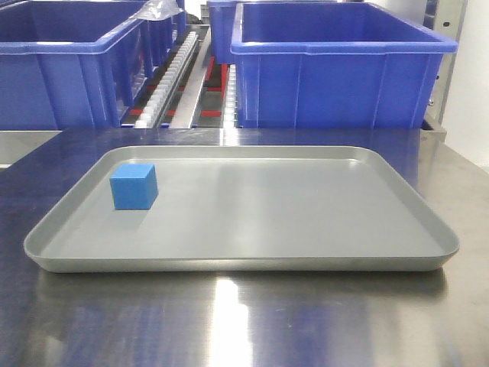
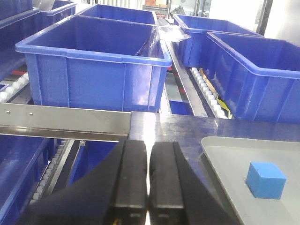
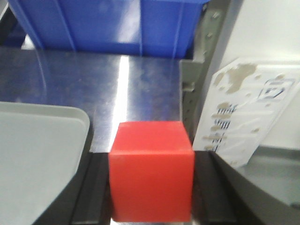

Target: Sort and place red and blue blocks on shelf

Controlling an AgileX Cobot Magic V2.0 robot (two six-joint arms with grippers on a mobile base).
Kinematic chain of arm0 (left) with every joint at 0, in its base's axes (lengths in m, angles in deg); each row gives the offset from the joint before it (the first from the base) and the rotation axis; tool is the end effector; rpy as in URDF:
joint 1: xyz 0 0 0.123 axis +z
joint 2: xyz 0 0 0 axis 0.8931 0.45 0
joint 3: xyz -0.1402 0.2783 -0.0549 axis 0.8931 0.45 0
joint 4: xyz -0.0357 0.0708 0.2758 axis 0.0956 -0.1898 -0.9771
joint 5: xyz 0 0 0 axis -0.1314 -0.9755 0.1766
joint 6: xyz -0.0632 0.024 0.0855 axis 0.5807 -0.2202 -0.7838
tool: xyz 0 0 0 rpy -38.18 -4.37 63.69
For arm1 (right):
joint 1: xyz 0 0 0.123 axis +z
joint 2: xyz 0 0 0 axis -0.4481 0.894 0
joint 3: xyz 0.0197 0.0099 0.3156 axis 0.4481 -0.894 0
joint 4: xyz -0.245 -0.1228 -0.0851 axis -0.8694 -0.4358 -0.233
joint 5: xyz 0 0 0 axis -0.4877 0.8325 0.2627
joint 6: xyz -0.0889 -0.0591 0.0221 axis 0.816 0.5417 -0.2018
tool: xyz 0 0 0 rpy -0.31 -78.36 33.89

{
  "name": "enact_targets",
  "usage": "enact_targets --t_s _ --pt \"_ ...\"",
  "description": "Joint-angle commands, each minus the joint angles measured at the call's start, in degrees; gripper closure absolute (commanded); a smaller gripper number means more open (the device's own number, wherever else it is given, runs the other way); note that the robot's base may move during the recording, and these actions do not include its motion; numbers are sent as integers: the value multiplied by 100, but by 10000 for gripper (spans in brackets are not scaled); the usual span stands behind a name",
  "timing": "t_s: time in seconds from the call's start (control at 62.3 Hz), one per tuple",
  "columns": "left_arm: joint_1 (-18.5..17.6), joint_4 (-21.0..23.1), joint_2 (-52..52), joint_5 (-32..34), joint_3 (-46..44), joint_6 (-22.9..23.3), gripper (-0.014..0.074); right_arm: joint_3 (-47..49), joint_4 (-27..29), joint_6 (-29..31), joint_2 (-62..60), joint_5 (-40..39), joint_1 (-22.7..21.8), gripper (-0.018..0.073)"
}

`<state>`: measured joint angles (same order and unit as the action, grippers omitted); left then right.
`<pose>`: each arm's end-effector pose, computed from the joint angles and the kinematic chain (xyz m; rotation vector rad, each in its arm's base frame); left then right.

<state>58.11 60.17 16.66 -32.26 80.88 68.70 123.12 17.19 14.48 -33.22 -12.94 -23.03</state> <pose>0.0781 -0.0073 0.2074 -0.0128 1.5241 -0.1606 0.2303 0.0151 0.3239 -0.0207 1.9779 0.0765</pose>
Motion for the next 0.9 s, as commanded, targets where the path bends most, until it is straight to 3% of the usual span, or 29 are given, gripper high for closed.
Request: enact_targets --t_s 0.0,0.418,0.723,0.883 --pt "-9 25 -99 506 136 14 472 -152 -152 66 -557 -770 -57 156" --pt "-9 25 -99 506 136 14 472 -960 -295 66 -2448 -976 -57 156" --pt "-9 25 -99 506 136 14 472 -960 -283 61 -2618 -976 -57 156" --pt "-9 25 -99 506 136 14 472 -960 231 -23 -2618 -976 -57 156"
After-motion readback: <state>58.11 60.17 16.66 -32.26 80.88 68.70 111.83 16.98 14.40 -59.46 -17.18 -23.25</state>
